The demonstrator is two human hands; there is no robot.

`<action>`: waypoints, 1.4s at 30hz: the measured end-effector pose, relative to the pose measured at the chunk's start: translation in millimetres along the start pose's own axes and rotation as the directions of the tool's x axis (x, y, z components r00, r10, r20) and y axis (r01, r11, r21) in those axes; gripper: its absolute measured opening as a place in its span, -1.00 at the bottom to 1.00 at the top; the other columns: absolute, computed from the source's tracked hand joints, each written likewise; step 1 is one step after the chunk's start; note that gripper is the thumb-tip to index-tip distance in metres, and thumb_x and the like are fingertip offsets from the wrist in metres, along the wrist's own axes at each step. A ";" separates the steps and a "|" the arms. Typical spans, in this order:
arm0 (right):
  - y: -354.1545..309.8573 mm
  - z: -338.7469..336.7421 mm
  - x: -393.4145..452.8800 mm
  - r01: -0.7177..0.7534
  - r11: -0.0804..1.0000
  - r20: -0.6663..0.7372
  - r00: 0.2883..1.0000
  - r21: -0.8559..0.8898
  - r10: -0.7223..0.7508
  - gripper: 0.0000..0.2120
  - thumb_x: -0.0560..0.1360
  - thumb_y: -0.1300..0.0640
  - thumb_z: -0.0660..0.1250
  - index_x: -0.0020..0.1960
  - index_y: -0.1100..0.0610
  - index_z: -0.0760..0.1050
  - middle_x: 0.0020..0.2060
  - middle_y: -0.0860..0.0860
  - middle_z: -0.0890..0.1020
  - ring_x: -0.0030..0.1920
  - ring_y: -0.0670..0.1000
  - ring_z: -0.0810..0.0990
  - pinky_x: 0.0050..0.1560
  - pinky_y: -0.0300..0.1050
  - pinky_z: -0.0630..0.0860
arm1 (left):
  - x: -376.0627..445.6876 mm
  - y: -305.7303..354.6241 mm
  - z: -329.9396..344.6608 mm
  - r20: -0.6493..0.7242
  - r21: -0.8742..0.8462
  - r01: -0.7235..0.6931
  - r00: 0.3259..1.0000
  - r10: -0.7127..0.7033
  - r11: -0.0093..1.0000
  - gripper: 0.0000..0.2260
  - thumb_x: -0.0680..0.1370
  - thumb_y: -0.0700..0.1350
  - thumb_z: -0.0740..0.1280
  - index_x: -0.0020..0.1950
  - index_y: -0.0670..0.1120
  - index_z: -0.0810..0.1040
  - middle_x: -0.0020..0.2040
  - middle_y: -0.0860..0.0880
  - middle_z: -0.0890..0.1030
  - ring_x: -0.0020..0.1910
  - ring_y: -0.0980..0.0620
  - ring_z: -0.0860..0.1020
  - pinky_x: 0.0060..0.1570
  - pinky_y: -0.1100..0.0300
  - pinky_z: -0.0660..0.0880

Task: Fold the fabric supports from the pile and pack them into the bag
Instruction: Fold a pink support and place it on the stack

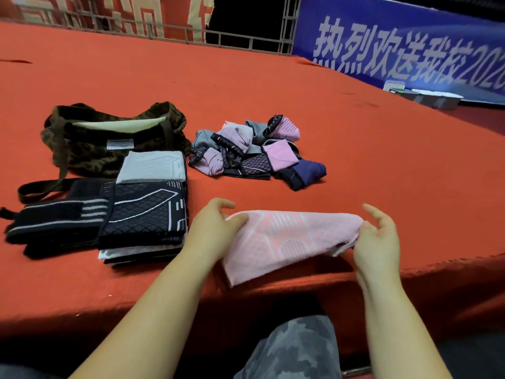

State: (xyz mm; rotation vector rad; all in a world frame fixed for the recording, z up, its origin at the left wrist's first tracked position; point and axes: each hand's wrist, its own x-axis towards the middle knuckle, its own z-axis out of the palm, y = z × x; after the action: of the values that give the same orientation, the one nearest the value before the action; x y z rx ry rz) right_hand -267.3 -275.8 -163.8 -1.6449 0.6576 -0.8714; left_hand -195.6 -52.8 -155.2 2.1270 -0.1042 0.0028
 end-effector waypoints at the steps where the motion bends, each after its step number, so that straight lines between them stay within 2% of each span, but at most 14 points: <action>1: -0.1 -1.8 -2.7 -0.010 1.000 0.021 1.000 -0.001 0.010 -0.59 0.50 0.41 0.09 0.19 0.01 0.42 -0.26 -0.02 0.52 -0.34 -0.09 0.44 -0.37 -0.42 0.38 | -1.7 -0.9 1.4 -0.023 0.033 -0.017 1.000 0.018 0.999 -0.67 0.49 -0.02 0.40 0.22 -0.03 0.47 -0.01 0.02 0.57 0.12 -0.05 0.52 0.13 0.12 0.41; 4: 6.2 -3.9 -15.4 -0.041 0.992 0.127 0.990 -0.116 0.056 -0.55 0.46 0.47 0.10 0.20 0.05 0.40 -0.18 0.05 0.60 -0.36 -0.17 0.51 -0.34 -0.41 0.43 | -14.5 -9.8 13.4 -0.057 0.298 -0.231 0.964 0.259 0.926 -0.60 0.50 -0.02 0.36 0.31 -0.07 0.43 0.22 -0.05 0.50 0.25 -0.10 0.44 0.26 0.06 0.31; 6: 15.2 -4.6 -22.4 -0.049 0.974 0.161 0.983 -0.220 0.085 -0.55 0.44 0.41 0.20 0.27 0.10 0.39 -0.04 0.11 0.62 -0.19 -0.02 0.55 -0.13 -0.20 0.46 | -29.6 -19.7 23.2 0.042 0.357 -0.431 0.894 0.447 0.829 -0.69 0.46 0.03 0.29 0.15 -0.04 0.55 0.12 -0.03 0.56 0.13 -0.10 0.51 0.17 0.05 0.37; 9: 24.7 -8.8 -28.8 -0.062 0.934 0.107 0.989 -0.353 0.106 -0.53 0.46 0.26 0.34 0.34 0.18 0.32 -0.10 0.04 0.55 -0.09 0.06 0.50 -0.11 -0.16 0.31 | -47.7 -42.8 29.1 0.187 0.390 -0.533 0.845 0.502 0.751 -0.67 0.42 0.14 0.19 -0.04 -0.01 0.62 -0.06 0.04 0.62 -0.04 -0.04 0.60 -0.01 0.07 0.48; 14: 29.4 -13.8 -38.1 -0.027 0.934 0.054 0.997 -0.357 0.050 -0.73 0.50 0.23 0.31 0.19 0.23 0.47 0.01 0.15 0.63 0.04 0.14 0.56 -0.10 -0.19 0.29 | -54.0 -72.3 20.4 0.157 0.386 -0.508 0.859 0.488 0.770 -0.65 0.40 0.13 0.20 -0.03 -0.05 0.62 -0.07 0.03 0.65 -0.07 -0.02 0.62 -0.01 0.17 0.46; 19: 31.3 -18.3 -40.4 0.031 0.956 0.056 0.998 -0.291 -0.015 -0.71 0.56 0.29 0.16 0.26 0.22 0.46 0.14 0.15 0.58 0.14 0.10 0.52 -0.04 -0.28 0.27 | -58.1 -69.4 10.7 0.044 0.291 -0.448 0.889 0.456 0.845 -0.92 0.45 -0.18 0.41 -0.07 -0.07 0.62 -0.10 0.02 0.64 -0.08 -0.05 0.58 -0.02 0.21 0.37; 23: 23.1 -20.2 -44.2 0.115 0.972 0.081 0.992 -0.207 -0.100 -0.72 0.58 0.29 0.14 0.27 0.20 0.44 -0.09 0.05 0.59 -0.03 0.03 0.52 -0.09 -0.27 0.30 | -67.7 -68.5 1.1 -0.053 0.193 -0.422 0.897 0.439 0.886 -0.88 0.44 -0.22 0.43 -0.11 -0.02 0.60 -0.11 0.09 0.62 -0.09 0.05 0.56 -0.09 0.33 0.32; 26: 15.6 -20.0 -47.6 0.133 0.984 0.083 0.989 -0.119 -0.124 -0.71 0.57 0.28 0.19 0.28 0.13 0.40 -0.24 0.06 0.60 -0.21 0.03 0.54 -0.23 -0.30 0.40 | -72.9 -69.5 -11.3 -0.129 0.011 -0.347 0.930 0.345 0.938 -0.82 0.42 -0.22 0.44 -0.23 0.05 0.53 -0.20 0.15 0.61 -0.15 0.17 0.55 -0.11 0.45 0.35; 29: 9.0 -19.3 -47.5 0.080 0.997 0.063 0.995 0.019 -0.081 -0.67 0.53 0.34 0.19 0.23 0.07 0.41 -0.17 0.05 0.61 -0.24 -0.06 0.55 -0.32 -0.50 0.41 | -72.6 -68.0 -28.7 -0.165 -0.180 -0.311 0.945 0.283 0.933 -0.82 0.46 -0.27 0.40 -0.21 0.00 0.53 -0.24 0.05 0.63 -0.23 0.07 0.57 -0.09 0.24 0.47; 33: -0.6 -17.7 -49.5 0.015 0.976 0.151 0.987 0.219 -0.050 -0.63 0.51 0.42 0.17 0.18 0.04 0.40 -0.10 0.05 0.64 -0.11 -0.01 0.59 -0.04 -0.12 0.50 | -74.2 -64.6 -46.8 -0.222 -0.394 -0.298 0.949 0.225 0.869 -0.83 0.53 -0.29 0.33 -0.16 -0.02 0.52 -0.23 -0.05 0.62 -0.23 0.07 0.55 -0.06 0.13 0.47; 36: -8.7 -18.5 -54.5 0.152 0.980 0.197 0.964 0.129 -0.176 -0.61 0.48 0.49 0.15 0.11 0.06 0.46 0.01 0.09 0.61 -0.07 -0.15 0.56 -0.05 -0.22 0.47 | -77.4 -64.0 -51.2 -0.253 -0.439 -0.273 0.952 0.174 0.856 -0.93 0.54 -0.18 0.33 -0.10 -0.01 0.54 -0.22 -0.02 0.61 -0.21 0.08 0.53 -0.09 0.12 0.47; 38: -11.3 -20.9 -61.0 0.214 0.975 0.324 0.920 0.061 -0.222 -0.57 0.45 0.51 0.15 0.03 0.02 0.51 0.02 0.04 0.61 -0.10 -0.25 0.54 -0.06 -0.37 0.46 | -80.4 -62.5 -51.8 -0.263 -0.477 -0.247 0.956 0.132 0.844 -0.92 0.56 -0.18 0.31 -0.08 0.00 0.54 -0.21 0.00 0.61 -0.19 0.10 0.53 -0.09 0.17 0.45; 40: -13.4 -25.1 -70.3 0.255 0.967 0.490 0.841 0.017 -0.231 -0.59 0.43 0.49 0.25 0.06 0.02 0.52 0.04 0.01 0.60 -0.06 -0.18 0.55 -0.03 -0.44 0.44 | -83.3 -59.6 -52.9 -0.238 -0.546 -0.212 0.967 0.093 0.811 -0.90 0.58 -0.20 0.27 -0.04 -0.02 0.54 -0.18 0.01 0.61 -0.17 0.10 0.53 -0.06 0.17 0.45; 42: -10.2 -28.1 -76.7 0.450 0.877 0.582 0.763 -0.165 -0.282 -0.54 0.37 0.39 0.40 0.17 0.02 0.49 0.08 -0.04 0.54 0.03 -0.12 0.50 0.07 -0.39 0.35 | -84.6 -59.4 -54.9 -0.213 -0.569 -0.187 0.974 0.076 0.801 -0.90 0.59 -0.21 0.25 0.01 -0.07 0.54 -0.16 0.00 0.61 -0.16 0.09 0.53 -0.05 0.16 0.45</action>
State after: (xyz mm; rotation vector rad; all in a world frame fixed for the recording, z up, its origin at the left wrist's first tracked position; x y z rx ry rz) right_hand -334.6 -228.4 -166.3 -2.2269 0.0495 -0.5340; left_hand -273.2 31.2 -180.1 1.4814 -0.1269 0.2211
